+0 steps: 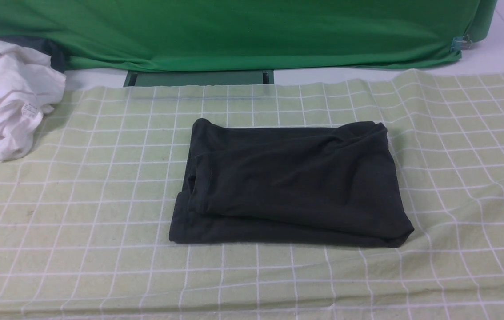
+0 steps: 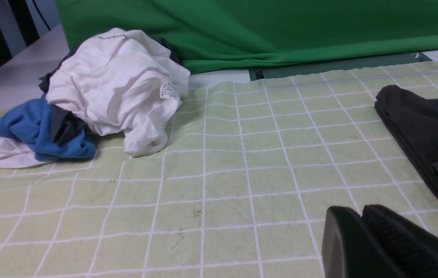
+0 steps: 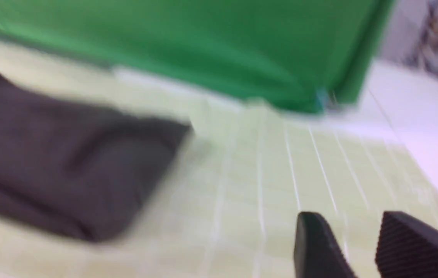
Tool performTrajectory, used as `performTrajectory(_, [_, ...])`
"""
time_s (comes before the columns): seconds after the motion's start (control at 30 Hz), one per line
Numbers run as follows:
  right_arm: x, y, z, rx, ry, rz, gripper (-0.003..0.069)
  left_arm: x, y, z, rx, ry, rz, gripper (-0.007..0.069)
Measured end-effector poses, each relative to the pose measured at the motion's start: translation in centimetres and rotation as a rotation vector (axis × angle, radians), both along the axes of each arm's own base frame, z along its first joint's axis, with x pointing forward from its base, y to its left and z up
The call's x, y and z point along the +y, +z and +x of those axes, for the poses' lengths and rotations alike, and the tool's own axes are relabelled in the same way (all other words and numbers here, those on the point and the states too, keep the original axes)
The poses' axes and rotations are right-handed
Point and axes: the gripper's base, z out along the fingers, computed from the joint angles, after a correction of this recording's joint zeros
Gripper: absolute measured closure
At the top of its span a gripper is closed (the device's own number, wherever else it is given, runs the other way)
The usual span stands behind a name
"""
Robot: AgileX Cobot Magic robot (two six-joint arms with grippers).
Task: Fold a long-sleeved shirt over a green coffee tablecloth.
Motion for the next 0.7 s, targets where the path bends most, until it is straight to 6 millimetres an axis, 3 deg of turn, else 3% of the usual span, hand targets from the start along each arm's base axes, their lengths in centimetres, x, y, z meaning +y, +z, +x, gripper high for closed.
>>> performTrajectory(0.2, [-0.49,-0.95,-0.27,0.058,-0.086,0.008,0.0419,0.00,0.01,0.00,-0.001,0.000,0.001,0.0583])
performTrajectory(0.7, [-0.43,-0.99,-0.26,0.059,-0.078,0.020,0.0419,0.01,0.01,0.00,0.000,0.000,0.005,0.0583])
